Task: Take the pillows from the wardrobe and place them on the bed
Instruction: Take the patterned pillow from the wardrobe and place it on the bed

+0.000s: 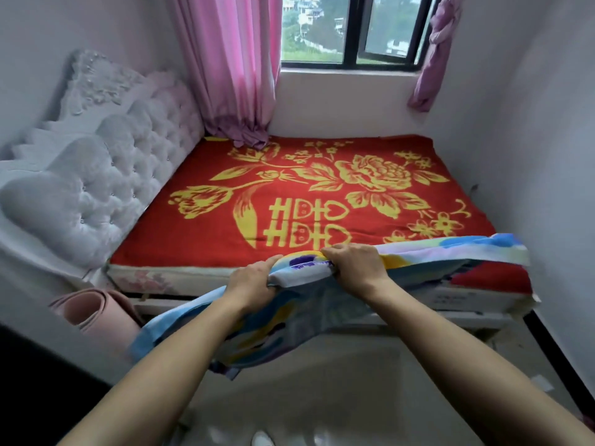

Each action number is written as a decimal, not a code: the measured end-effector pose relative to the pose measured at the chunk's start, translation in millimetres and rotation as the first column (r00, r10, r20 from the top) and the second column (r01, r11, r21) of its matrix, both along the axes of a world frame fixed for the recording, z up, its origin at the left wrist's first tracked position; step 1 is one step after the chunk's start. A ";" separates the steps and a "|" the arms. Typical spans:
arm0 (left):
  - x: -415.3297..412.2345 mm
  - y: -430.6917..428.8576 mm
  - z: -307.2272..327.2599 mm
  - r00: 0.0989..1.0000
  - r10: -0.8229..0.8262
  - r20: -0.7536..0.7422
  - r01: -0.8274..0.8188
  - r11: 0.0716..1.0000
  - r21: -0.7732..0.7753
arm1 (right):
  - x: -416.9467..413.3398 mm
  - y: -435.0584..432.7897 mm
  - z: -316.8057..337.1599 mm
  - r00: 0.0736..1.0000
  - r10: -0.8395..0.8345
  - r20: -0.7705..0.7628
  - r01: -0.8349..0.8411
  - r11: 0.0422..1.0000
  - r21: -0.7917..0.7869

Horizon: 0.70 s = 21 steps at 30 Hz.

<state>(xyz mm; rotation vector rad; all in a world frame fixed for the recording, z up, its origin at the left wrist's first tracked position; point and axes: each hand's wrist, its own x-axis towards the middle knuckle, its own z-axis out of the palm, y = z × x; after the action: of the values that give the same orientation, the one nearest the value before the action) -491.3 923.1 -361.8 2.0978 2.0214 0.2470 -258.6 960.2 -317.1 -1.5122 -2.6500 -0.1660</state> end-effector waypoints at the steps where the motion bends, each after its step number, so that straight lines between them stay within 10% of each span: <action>1: -11.9 17.6 4.1 1.000 0.001 -0.009 -0.001 1.000 0.029 | -12.6 20.3 7.4 1.000 0.009 0.006 -0.009 1.000 0.021; 10: -114.5 156.0 36.6 0.998 0.053 -0.043 -0.034 0.935 0.352 | -118.8 174.1 35.8 0.999 0.009 -0.041 -0.003 0.992 0.127; 21: -234.1 330.9 20.9 0.970 0.223 -0.093 -0.178 0.919 0.352 | -256.2 392.2 -4.7 0.986 0.133 -0.101 -0.120 0.985 0.125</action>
<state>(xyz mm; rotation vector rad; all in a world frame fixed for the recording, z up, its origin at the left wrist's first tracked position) -725.4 1254.0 -340.9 2.1429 2.4278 0.5440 -514.8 1352.4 -321.8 -1.2757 -2.5901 -0.2212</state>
